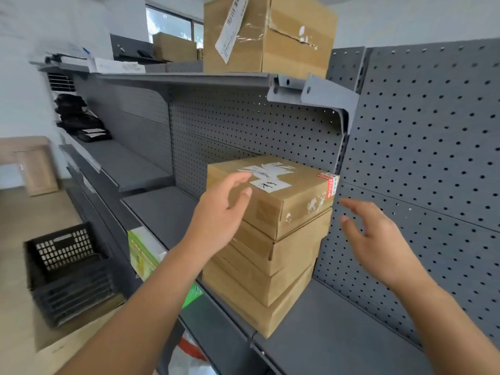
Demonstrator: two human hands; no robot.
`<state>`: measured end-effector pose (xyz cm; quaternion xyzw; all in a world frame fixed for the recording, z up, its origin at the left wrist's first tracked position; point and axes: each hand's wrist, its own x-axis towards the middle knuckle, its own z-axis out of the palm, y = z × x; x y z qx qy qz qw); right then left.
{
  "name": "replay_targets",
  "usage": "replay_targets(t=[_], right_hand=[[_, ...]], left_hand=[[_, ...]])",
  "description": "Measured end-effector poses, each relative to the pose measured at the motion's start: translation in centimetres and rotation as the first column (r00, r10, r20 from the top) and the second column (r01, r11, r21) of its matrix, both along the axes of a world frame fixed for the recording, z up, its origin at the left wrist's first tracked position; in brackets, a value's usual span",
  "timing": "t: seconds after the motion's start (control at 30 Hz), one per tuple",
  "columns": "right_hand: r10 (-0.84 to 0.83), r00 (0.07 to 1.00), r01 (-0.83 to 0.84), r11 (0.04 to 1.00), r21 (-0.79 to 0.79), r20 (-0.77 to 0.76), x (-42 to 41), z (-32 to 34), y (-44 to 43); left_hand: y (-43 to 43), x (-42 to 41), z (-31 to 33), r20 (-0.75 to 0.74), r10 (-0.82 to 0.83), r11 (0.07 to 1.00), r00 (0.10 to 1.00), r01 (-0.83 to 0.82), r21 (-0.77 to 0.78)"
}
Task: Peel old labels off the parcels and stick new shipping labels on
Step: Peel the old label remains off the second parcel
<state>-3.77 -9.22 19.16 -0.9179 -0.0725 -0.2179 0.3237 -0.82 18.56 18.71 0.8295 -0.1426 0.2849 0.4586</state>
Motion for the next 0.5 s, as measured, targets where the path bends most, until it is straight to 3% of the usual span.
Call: replay_targets(t=[0.33,0.5], right_hand=[[-0.029,0.999,0.023,0.980,0.197,0.027,4.7,0.2,5.5],[-0.078,0.997,0.074,0.943,0.325,-0.002,6.1,-0.1,7.9]], left_hand=[[8.0,8.2,-0.3,-0.130,0.090,0.951,0.987,-0.124,-0.283],[10.5,12.4,-1.3,-0.307,0.025,0.915,0.951,-0.146,-0.377]])
